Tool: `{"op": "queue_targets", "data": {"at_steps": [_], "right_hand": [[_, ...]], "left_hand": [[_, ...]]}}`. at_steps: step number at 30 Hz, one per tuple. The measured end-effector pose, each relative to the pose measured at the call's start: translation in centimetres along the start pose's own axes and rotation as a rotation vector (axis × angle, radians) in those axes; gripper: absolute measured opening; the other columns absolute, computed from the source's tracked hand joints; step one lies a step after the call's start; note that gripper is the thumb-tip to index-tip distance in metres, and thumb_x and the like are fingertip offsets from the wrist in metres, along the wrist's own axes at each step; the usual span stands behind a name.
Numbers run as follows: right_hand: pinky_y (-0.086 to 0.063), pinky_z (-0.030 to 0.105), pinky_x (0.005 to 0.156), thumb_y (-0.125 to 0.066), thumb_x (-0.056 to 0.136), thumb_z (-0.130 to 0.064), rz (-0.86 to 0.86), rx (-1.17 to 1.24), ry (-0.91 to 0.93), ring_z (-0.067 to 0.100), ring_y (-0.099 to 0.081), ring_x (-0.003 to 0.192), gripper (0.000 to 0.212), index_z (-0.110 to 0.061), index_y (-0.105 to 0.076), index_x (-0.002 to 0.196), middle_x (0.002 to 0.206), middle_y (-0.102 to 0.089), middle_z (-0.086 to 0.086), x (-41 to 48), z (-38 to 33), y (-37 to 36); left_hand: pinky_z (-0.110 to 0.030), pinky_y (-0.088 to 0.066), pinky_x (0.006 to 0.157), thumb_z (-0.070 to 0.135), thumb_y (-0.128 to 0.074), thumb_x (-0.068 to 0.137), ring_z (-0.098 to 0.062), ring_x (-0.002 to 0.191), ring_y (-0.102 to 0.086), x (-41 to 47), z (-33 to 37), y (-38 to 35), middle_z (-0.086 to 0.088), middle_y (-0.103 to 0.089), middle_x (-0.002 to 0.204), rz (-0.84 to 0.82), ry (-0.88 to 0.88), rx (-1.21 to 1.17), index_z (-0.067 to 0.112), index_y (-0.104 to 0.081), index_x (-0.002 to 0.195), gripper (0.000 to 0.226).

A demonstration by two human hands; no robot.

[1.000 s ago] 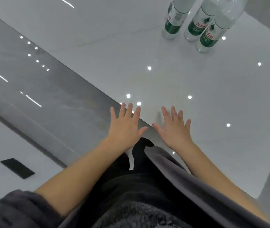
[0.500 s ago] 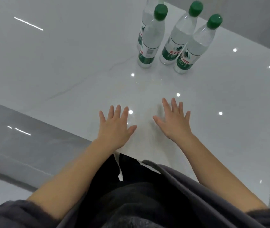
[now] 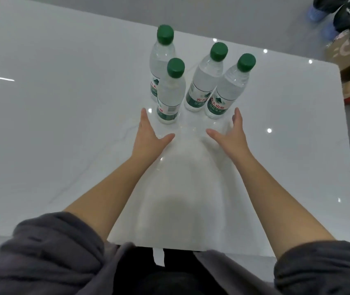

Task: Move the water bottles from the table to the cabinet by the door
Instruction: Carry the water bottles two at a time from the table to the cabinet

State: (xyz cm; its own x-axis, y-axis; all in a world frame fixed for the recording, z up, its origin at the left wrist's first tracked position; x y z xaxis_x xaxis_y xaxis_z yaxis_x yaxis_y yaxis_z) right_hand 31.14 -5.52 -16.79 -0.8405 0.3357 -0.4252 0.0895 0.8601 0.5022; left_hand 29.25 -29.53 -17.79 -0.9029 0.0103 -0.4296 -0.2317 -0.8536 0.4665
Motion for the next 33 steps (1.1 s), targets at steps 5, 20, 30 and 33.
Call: {"op": "queue_targets", "data": {"at_steps": [5,20,30,33], "right_hand": [[-0.039,0.024,0.100,-0.082,0.076,-0.019,0.120,0.234,0.014,0.002,-0.045,0.122,0.093,-0.023,-0.025,0.149,0.145,-0.043,-0.006,4.6,-1.0,-0.6],[-0.054,0.038,0.095,-0.087,0.063,-0.031,0.169,0.165,0.060,0.009,-0.064,0.107,0.075,-0.022,-0.052,0.128,0.120,-0.066,-0.008,3.8,2.0,-1.5],[-0.053,0.027,0.082,-0.083,0.060,-0.045,0.120,0.117,-0.019,0.005,-0.065,0.098,0.070,-0.018,-0.059,0.121,0.108,-0.069,-0.008,-4.5,6.7,-4.2],[-0.055,0.032,0.086,-0.082,0.059,-0.049,0.160,0.128,-0.012,0.008,-0.066,0.100,0.078,-0.016,-0.055,0.124,0.111,-0.068,-0.006,-5.4,7.3,-4.7]], "left_hand": [[-0.022,-0.031,0.104,0.031,-0.080,0.076,-0.011,0.139,-0.033,3.7,0.3,0.5,-0.001,-0.032,0.153,0.051,-0.053,-0.025,0.018,-0.014,0.152,0.101],[-0.030,-0.050,0.090,0.036,-0.082,0.071,-0.010,0.105,-0.058,5.0,0.6,0.6,0.010,-0.061,0.117,0.008,-0.212,-0.016,0.028,-0.051,0.125,0.063],[-0.033,-0.049,0.097,0.036,-0.083,0.070,-0.011,0.111,-0.057,-0.4,-3.9,1.2,0.012,-0.058,0.121,-0.070,-0.187,0.021,0.024,-0.051,0.130,0.069],[-0.029,-0.047,0.094,0.033,-0.085,0.070,-0.010,0.110,-0.056,-0.9,-4.3,1.1,0.014,-0.057,0.121,-0.099,-0.192,0.028,0.025,-0.048,0.132,0.073]]}}
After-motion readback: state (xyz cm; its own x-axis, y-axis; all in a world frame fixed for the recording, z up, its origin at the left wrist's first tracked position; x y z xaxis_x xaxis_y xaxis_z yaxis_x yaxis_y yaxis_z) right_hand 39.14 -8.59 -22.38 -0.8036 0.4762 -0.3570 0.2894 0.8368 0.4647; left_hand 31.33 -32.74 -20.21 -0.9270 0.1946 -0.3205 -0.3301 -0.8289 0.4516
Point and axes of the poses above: each hand's wrist, its own x-axis towards the middle knuckle, its own y-axis out of the back of the hand, z = x × y, the point moved 5 cm from there along x, towards the middle knuckle
